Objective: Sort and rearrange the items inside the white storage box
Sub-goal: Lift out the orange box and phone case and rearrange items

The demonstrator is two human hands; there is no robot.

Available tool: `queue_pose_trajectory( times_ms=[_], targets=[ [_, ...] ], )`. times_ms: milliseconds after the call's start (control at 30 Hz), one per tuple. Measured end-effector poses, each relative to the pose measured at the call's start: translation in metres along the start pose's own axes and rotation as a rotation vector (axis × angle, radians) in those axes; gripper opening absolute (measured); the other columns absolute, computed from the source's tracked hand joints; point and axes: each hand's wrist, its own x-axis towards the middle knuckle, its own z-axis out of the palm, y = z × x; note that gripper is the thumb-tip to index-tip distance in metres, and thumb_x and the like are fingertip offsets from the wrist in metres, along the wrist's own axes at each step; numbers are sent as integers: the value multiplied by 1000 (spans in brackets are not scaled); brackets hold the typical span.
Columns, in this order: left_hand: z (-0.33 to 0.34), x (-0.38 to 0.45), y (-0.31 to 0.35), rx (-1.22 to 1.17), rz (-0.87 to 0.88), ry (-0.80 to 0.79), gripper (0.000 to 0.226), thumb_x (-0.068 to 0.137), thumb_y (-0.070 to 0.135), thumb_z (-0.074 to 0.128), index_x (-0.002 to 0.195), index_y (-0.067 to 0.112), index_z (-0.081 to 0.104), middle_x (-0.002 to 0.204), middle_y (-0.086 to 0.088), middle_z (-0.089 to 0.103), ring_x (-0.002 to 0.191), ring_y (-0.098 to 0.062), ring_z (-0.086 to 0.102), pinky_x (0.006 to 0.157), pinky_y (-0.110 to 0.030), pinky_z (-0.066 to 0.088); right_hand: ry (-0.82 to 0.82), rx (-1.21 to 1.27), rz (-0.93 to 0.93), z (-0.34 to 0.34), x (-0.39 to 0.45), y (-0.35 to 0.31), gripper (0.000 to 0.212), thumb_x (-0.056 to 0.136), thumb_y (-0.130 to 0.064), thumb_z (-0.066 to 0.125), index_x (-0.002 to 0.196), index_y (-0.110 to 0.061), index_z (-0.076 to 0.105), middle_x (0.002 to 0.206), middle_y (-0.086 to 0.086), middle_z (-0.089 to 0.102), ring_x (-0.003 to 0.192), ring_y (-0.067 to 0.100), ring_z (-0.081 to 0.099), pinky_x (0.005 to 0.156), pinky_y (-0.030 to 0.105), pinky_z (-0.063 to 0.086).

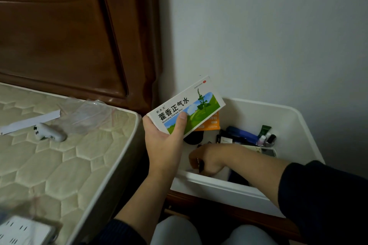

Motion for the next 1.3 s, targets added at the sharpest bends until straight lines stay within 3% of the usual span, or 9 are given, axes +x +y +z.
queue_pose_trajectory(
  times_ms=[200, 400, 500, 600, 667, 733, 833, 1033, 1300],
  targets=[
    [-2, 2, 1, 3, -1, -6, 49, 80, 45, 85, 116, 33, 54, 111, 22, 74, 105, 0, 73, 76, -15, 60, 243, 108, -219, 7, -9, 10, 15, 92, -32, 72, 96, -32, 58, 106, -6, 64, 94, 21, 64, 86, 44, 59],
    [-1, 2, 0, 26, 5, 0, 47, 83, 41, 87, 117, 33, 55, 113, 18, 74, 106, -1, 73, 78, -16, 60, 280, 418, -163, 10, -27, 26, 19, 72, -41, 71, 84, -37, 56, 79, -11, 66, 69, 2, 61, 66, 26, 53],
    [-1, 1, 0, 28, 13, -3, 46, 85, 38, 86, 117, 31, 55, 113, 17, 74, 107, -1, 72, 79, -15, 59, 158, 174, -30, 2, -42, 43, 19, 70, -48, 65, 82, -33, 62, 77, -11, 69, 71, 1, 62, 62, 22, 47],
    [-1, 2, 0, 25, 8, -4, 46, 84, 41, 86, 117, 32, 55, 113, 18, 74, 107, -1, 72, 80, -17, 60, 383, -58, -34, 5, -37, 38, 19, 82, -36, 64, 67, -28, 55, 71, -9, 57, 74, 14, 56, 64, 30, 44],
    [-1, 2, 0, 25, 2, 0, 49, 82, 43, 86, 118, 31, 55, 113, 15, 74, 107, -1, 73, 79, -17, 60, 463, -25, -123, 10, -25, 19, 7, 87, -29, 65, 81, -26, 64, 88, -4, 61, 86, 20, 60, 74, 36, 52],
    [-1, 1, 0, 28, -2, 3, 51, 79, 46, 86, 117, 32, 55, 112, 14, 74, 106, 0, 73, 77, -16, 60, 417, -82, -194, 13, -9, 0, 24, 94, -23, 65, 117, -25, 68, 121, 0, 62, 113, 22, 56, 91, 39, 51],
    [-1, 1, 0, 24, 7, 0, 50, 79, 46, 85, 116, 32, 55, 110, 18, 75, 104, 1, 73, 75, -13, 59, 202, -314, -196, 11, 16, -16, 49, 104, -15, 52, 150, -31, 48, 157, 3, 43, 139, 29, 41, 107, 47, 44],
    [-1, 4, -3, 42, 26, 3, 44, 85, 37, 85, 116, 32, 54, 111, 21, 74, 104, -1, 74, 78, -17, 60, -59, -569, -127, 13, 30, -7, 34, 108, -20, 48, 139, -19, 60, 144, 10, 54, 129, 32, 49, 84, 37, 44],
    [-1, 3, -4, 45, 26, -4, 47, 84, 39, 86, 117, 31, 54, 112, 18, 74, 105, -2, 73, 79, -19, 61, -185, -291, -49, 15, 30, -12, 30, 107, -7, 45, 123, 10, 65, 129, 25, 65, 114, 40, 65, 92, 48, 56]
  ],
)
